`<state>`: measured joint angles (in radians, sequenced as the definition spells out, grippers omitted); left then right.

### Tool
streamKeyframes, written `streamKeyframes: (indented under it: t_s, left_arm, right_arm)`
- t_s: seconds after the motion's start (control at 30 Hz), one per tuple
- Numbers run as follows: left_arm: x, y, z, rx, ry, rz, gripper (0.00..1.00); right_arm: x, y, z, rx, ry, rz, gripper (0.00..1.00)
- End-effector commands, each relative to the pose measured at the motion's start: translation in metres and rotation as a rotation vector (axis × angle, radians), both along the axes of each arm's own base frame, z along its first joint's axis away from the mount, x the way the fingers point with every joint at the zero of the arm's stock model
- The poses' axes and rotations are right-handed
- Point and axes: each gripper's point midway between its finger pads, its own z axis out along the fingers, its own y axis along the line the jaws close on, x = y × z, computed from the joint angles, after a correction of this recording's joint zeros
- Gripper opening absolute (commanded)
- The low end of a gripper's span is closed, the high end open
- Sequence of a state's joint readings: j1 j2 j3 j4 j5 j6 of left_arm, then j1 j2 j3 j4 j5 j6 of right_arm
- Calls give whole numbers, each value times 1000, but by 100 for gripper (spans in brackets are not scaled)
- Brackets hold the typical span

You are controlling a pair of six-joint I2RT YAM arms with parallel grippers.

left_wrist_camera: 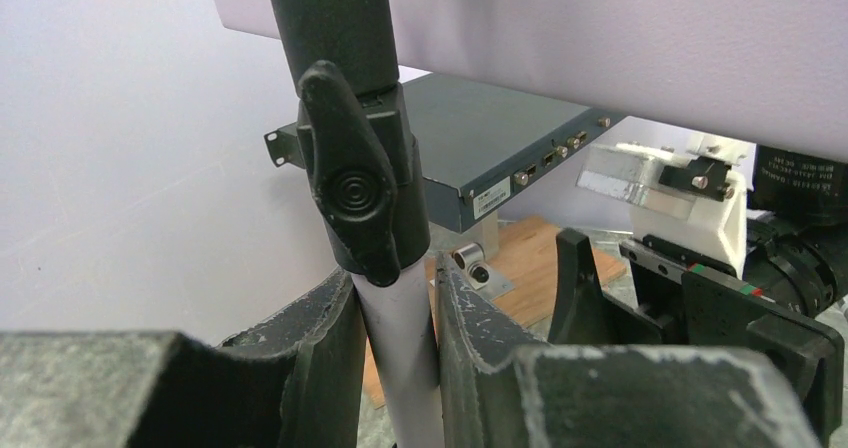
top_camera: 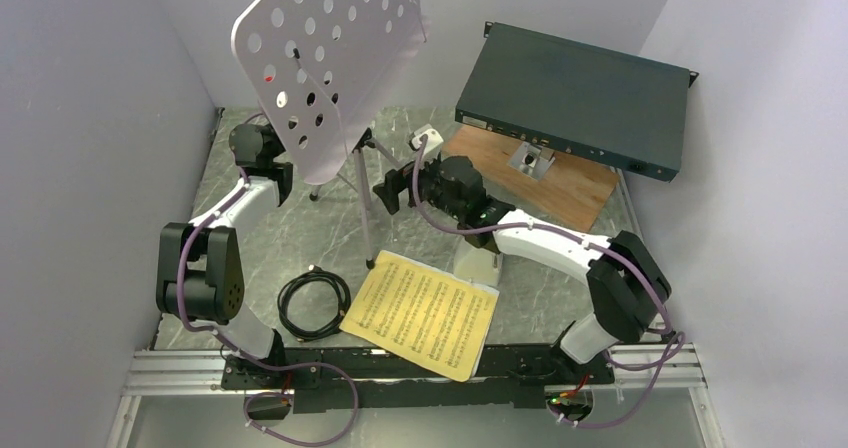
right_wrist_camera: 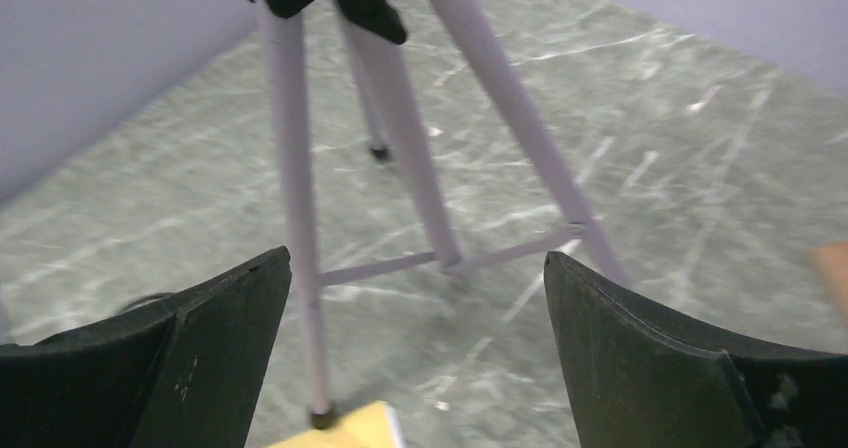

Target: Set up the instrument practice props

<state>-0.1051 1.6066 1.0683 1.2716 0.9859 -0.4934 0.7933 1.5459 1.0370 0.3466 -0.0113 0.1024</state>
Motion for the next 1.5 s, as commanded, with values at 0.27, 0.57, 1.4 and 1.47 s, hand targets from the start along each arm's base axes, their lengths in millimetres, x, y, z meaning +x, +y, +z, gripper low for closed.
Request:
streamKeyframes:
  t_s: [0.27,0.57,1.4,1.47]
  left_arm:
    - [-5,-1,-24,88,25,-31,0]
    - [-3,4,-2,39,-29,-28,0]
    - [-11,68,167,-116,-509,102,0]
    - [-23,67,180,-117,-544,100,0]
  right_arm:
    - [-18,69,32,483,203,197,86]
    - [-14,105,13,494,359,202,27]
    - [15,108,-88,323,440,-101,0]
    - [15,107,-99,313,448,-109,0]
